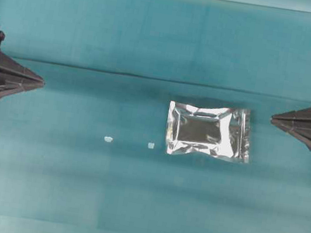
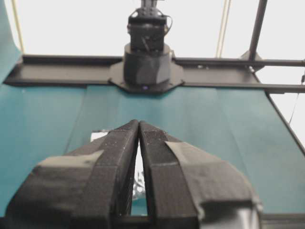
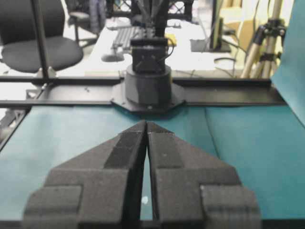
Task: Hand over the silver zip bag and make it stand upright.
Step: 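Move the right gripper to the silver zip bag's right edge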
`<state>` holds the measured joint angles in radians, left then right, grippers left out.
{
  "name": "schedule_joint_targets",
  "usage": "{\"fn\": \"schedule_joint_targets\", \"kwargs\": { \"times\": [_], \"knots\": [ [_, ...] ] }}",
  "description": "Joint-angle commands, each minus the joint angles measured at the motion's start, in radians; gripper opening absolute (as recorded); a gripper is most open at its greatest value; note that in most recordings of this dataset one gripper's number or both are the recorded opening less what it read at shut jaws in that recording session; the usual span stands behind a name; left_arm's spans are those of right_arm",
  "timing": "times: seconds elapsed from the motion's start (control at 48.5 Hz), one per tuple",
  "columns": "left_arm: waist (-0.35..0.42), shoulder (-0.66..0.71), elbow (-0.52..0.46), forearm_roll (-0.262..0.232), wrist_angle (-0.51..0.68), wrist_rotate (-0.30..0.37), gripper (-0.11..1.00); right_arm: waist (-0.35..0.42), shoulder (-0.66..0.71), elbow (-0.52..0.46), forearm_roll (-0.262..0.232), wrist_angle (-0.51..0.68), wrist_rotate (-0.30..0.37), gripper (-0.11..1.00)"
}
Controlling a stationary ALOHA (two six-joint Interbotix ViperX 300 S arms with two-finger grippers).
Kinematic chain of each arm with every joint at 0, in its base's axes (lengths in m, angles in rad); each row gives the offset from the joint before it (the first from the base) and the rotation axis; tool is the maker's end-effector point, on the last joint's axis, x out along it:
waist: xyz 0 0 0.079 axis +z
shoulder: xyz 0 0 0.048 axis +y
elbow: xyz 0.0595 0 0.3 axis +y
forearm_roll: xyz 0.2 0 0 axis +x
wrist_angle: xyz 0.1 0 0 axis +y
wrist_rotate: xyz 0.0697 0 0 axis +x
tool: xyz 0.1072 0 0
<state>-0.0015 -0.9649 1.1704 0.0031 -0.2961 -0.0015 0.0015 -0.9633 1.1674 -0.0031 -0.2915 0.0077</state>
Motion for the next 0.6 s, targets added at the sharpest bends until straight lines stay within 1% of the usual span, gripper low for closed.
{"fn": "schedule_joint_targets", "kwargs": {
  "times": [0.0, 0.021, 0.062, 0.103, 0.144, 0.248, 0.351, 0.371, 0.392, 0.433, 0.495, 0.578],
  "knots": [
    [-0.015, 0.046, -0.071, 0.014, -0.008, -0.012, 0.14, 0.015, 0.008, -0.023, 0.018, -0.003, 0.014, 0.09],
    [-0.014, 0.055, -0.08, 0.014, -0.008, -0.012, 0.14, 0.021, 0.009, -0.026, 0.035, 0.002, 0.017, 0.09],
    [-0.015, 0.078, -0.101, 0.014, -0.008, -0.011, 0.08, 0.026, 0.015, -0.034, 0.081, 0.009, 0.04, 0.06],
    [-0.015, 0.098, -0.118, 0.014, -0.006, -0.008, 0.03, 0.025, 0.021, -0.037, 0.132, 0.015, 0.075, 0.01],
    [-0.014, 0.117, -0.132, 0.014, -0.005, -0.008, 0.0, 0.023, 0.029, -0.038, 0.179, 0.021, 0.114, 0.0],
    [-0.015, 0.17, -0.164, 0.014, -0.003, -0.012, -0.01, 0.023, 0.041, -0.04, 0.278, 0.055, 0.206, 0.0],
    [-0.017, 0.216, -0.19, 0.014, -0.002, -0.011, -0.01, 0.018, 0.043, -0.04, 0.367, 0.123, 0.293, 0.0],
    [-0.015, 0.225, -0.195, 0.015, -0.002, -0.012, -0.01, 0.015, 0.043, -0.04, 0.388, 0.14, 0.311, 0.0],
    [-0.017, 0.236, -0.199, 0.015, 0.0, -0.011, -0.01, 0.008, 0.043, -0.04, 0.423, 0.166, 0.339, 0.0],
    [-0.015, 0.252, -0.209, 0.015, 0.002, -0.011, -0.01, -0.009, 0.044, -0.038, 0.465, 0.198, 0.373, 0.0],
    [-0.015, 0.275, -0.219, 0.015, 0.003, -0.011, -0.01, -0.041, 0.046, -0.035, 0.514, 0.25, 0.42, 0.0],
    [-0.015, 0.299, -0.227, 0.014, 0.003, -0.012, -0.01, -0.089, 0.054, -0.023, 0.551, 0.325, 0.471, 0.0]
  ]
}}
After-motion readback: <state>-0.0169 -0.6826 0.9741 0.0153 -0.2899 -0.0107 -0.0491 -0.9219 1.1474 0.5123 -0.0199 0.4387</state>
